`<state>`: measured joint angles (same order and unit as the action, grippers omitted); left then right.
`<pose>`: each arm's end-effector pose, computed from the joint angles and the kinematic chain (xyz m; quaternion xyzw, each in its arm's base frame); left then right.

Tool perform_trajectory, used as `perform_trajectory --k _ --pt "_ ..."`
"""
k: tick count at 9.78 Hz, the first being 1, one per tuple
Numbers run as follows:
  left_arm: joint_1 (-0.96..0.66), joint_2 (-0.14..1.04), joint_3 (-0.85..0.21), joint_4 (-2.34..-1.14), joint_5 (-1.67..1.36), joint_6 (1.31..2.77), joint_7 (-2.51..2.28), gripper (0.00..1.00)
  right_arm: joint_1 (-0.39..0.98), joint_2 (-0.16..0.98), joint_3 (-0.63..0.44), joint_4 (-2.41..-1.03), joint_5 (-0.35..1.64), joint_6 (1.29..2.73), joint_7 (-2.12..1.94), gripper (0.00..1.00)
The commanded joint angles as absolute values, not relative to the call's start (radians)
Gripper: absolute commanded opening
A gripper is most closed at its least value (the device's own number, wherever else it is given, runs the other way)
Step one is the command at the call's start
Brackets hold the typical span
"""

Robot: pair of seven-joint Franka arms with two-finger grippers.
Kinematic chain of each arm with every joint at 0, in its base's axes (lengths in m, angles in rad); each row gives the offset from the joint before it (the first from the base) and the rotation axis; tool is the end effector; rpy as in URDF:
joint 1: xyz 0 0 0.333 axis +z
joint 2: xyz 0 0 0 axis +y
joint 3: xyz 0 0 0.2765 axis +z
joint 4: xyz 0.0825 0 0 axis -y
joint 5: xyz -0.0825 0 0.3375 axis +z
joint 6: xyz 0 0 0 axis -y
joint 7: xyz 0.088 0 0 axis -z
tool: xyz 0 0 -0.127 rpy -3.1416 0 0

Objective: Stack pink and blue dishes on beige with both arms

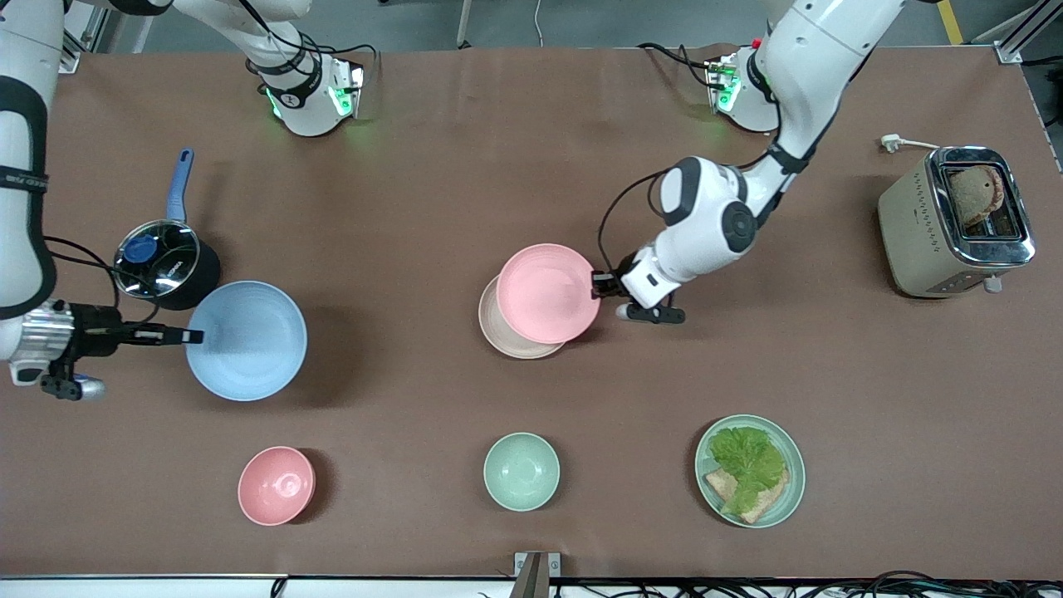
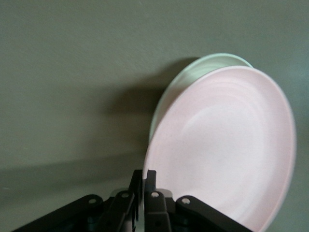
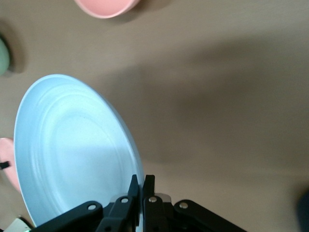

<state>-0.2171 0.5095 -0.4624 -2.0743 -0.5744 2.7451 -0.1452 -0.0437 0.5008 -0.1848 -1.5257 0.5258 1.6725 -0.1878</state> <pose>0.4507 -0.3408 0.2026 0.9679 0.0276 -0.0241 0.2486 0.5895 -0.0636 0.3252 -0.9605 0.0867 0.1195 0.2358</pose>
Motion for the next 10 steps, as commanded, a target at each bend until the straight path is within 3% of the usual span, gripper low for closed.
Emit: perform_trajectory --k 1,3,6,7,8,9,10 --pt "-0.261 0.544 -0.457 -2.060 -0.569 2.776 -0.220 0.06 -0.046 0.425 -0.048 -1.584 0.467 1.744 -0.010 0.01" --pt "-0.291 0.610 -0.457 -2.019 -0.551 2.877 -0.288 0.06 -0.025 0.350 0.055 -1.716 0.457 1.897 0.084 0.01" --pt "-0.279 0.635 -0.451 -2.011 -0.470 2.899 -0.290 0.07 -0.015 0.293 0.194 -1.877 0.457 2.079 0.165 0.01" --pt "-0.278 0.635 -0.448 -2.017 -0.451 2.899 -0.290 0.19 -0.015 0.288 0.246 -1.919 0.457 2.138 0.204 0.01" --pt "-0.275 0.627 -0.446 -2.032 -0.449 2.898 -0.284 0.22 -0.014 0.288 0.299 -1.948 0.457 2.188 0.248 0.01" --pt "-0.270 0.621 -0.446 -2.033 -0.448 2.898 -0.284 0.54 -0.014 0.290 0.329 -1.975 0.457 2.230 0.267 0.01" --pt "-0.265 0.598 -0.446 -2.034 -0.437 2.896 -0.282 0.97 -0.005 0.293 0.354 -1.997 0.457 2.270 0.275 0.01"
